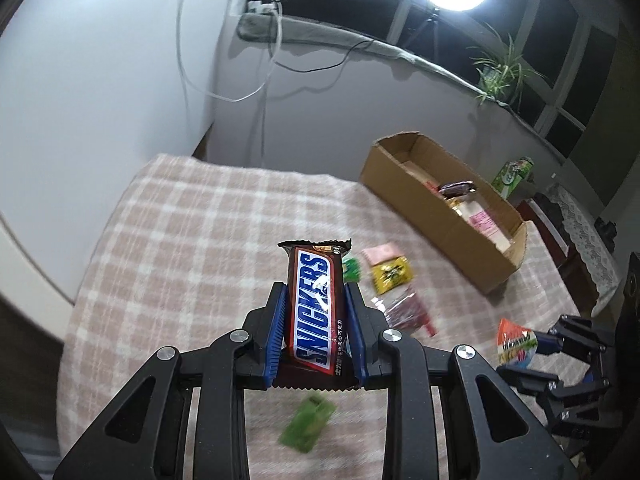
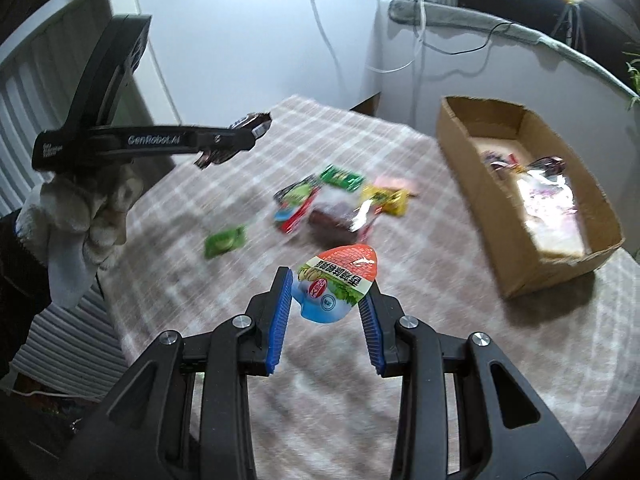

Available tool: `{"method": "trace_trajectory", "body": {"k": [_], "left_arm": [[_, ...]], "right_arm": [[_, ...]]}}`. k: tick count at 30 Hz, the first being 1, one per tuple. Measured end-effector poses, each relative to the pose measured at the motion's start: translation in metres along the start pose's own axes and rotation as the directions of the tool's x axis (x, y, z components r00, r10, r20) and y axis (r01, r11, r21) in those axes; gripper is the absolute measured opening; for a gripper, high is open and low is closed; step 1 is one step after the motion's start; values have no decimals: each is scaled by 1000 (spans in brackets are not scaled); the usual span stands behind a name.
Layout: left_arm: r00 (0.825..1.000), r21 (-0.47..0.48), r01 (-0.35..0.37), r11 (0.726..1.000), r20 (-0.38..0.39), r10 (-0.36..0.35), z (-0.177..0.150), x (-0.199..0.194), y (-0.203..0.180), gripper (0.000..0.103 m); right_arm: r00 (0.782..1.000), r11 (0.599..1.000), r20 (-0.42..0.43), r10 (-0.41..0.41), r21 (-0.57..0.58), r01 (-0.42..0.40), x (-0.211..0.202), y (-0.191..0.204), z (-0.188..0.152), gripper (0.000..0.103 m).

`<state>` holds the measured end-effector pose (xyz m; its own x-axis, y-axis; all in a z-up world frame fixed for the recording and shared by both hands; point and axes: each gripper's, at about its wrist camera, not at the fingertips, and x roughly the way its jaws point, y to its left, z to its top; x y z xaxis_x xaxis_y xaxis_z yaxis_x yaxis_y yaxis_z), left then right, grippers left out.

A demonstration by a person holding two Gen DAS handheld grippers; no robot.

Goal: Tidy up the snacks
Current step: 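Lift the Snickers bar and jelly cup and carry both over the box, then open the right tool to drop the jelly cup while the left tool drops the Snickers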

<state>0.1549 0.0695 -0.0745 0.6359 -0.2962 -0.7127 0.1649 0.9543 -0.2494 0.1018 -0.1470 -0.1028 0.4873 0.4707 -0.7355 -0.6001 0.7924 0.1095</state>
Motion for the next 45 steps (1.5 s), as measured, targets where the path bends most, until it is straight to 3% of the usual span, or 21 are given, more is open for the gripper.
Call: {"method": "trace_trajectory", "body": {"k": [17,32,45], "left_arm": [[996,95,85,992,1,-85,65,54,-62,27],[993,142,111,984,-54,-105,116,131,-104,27],[991,175,109,978,-99,-93,124,168,-126,27]], "right_arm": [[989,987,86,-122,118,111,-28,-107,43,35],[974,958,66,-216,209,199,-10,-196,62,35],[976,940,24,-216,275,201,14,-246,58,35]]}}
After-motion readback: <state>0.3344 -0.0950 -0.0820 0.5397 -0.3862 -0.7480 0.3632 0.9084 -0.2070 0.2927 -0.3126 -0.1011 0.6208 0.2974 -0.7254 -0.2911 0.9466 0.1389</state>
